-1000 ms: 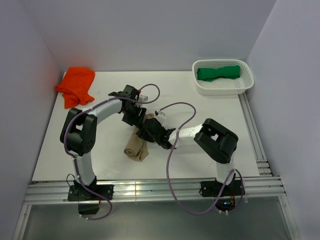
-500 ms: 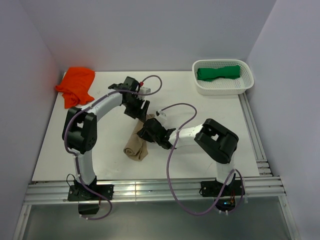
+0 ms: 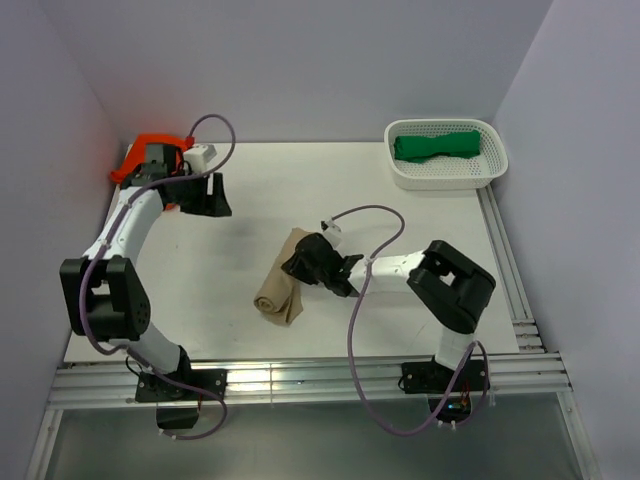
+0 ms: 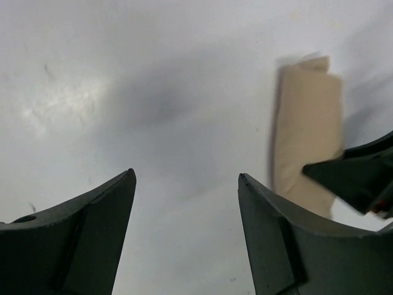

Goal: Roll the t-shirts
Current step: Place the rolled tshirt into the container

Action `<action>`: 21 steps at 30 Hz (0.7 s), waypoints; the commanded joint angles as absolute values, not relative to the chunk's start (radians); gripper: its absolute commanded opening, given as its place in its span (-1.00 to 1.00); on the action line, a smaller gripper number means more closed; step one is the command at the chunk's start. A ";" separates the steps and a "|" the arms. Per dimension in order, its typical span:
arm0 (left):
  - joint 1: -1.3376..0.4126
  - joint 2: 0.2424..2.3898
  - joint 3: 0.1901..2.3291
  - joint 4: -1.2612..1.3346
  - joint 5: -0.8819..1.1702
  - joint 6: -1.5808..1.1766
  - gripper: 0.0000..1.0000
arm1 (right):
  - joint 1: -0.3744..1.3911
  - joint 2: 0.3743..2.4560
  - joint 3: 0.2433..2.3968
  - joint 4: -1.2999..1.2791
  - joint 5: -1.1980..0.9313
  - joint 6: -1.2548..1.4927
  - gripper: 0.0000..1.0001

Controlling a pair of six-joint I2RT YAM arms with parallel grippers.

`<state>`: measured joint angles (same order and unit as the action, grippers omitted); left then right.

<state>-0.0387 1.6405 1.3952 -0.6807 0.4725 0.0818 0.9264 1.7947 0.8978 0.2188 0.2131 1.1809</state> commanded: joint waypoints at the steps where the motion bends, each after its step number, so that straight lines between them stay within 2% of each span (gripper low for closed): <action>1: 0.035 1.565 1.280 -0.620 0.544 0.146 0.45 | 0.890 1.663 0.910 0.173 0.219 1.197 -1.00; 9: 0.141 1.362 1.063 -0.543 0.600 0.159 0.45 | 0.804 1.468 0.959 0.022 0.262 1.146 -1.00; 15: 0.155 1.289 1.022 -0.552 0.584 0.181 0.45 | 0.614 1.373 1.037 -0.066 0.256 1.071 -1.00; 21: 0.160 1.311 1.012 -0.563 0.620 0.182 0.45 | 0.379 1.296 1.086 -0.118 0.278 1.046 -1.00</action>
<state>0.1551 1.3060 1.0222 -0.5808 0.5709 0.1581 0.4583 1.3643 1.0176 -0.0975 0.2356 1.0786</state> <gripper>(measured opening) 0.724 0.372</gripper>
